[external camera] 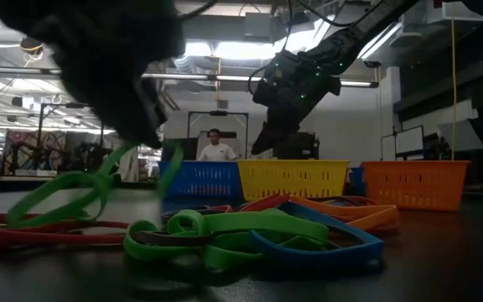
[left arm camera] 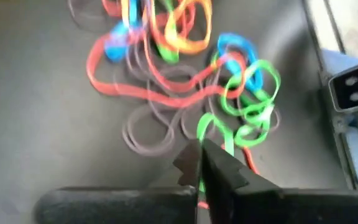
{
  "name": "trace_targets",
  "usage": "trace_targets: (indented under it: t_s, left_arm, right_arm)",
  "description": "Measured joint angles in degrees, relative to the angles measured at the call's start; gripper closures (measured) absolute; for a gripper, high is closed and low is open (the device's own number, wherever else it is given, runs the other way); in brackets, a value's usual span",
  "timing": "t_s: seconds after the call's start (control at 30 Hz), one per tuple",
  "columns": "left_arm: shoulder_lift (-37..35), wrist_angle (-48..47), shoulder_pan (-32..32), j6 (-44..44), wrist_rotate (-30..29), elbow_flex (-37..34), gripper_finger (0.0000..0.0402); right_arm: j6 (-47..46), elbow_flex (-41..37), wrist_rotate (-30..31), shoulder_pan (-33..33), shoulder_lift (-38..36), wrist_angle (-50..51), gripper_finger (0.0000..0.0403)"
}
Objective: Sort rubber bands into baskets
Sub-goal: Put the green rubber band into the right blue basket
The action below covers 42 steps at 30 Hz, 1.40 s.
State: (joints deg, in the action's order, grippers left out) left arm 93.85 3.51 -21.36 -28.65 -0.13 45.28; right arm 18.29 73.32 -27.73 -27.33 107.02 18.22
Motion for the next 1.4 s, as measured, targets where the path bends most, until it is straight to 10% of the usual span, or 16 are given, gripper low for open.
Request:
trace_targets:
  t_s: [0.6, 0.83, 1.4]
  left_arm:
    - [-4.5, 0.2, 20.2, 24.2, -0.1, 0.0, 0.0397]
    - [-4.5, 0.3, 22.7, 27.0, -0.1, 0.0, 0.0397]
    - [-4.4, 0.2, 22.9, 31.7, -0.1, 0.0, 0.0398]
  right_arm:
    - [-6.8, 0.0, -1.6, 11.9, 0.0, -0.1, 0.0229]
    - [-12.5, 0.0, 6.8, 16.9, 0.0, -0.3, 0.0229]
    - [-12.9, 0.0, 0.1, 21.0, 0.0, -0.1, 0.0229]
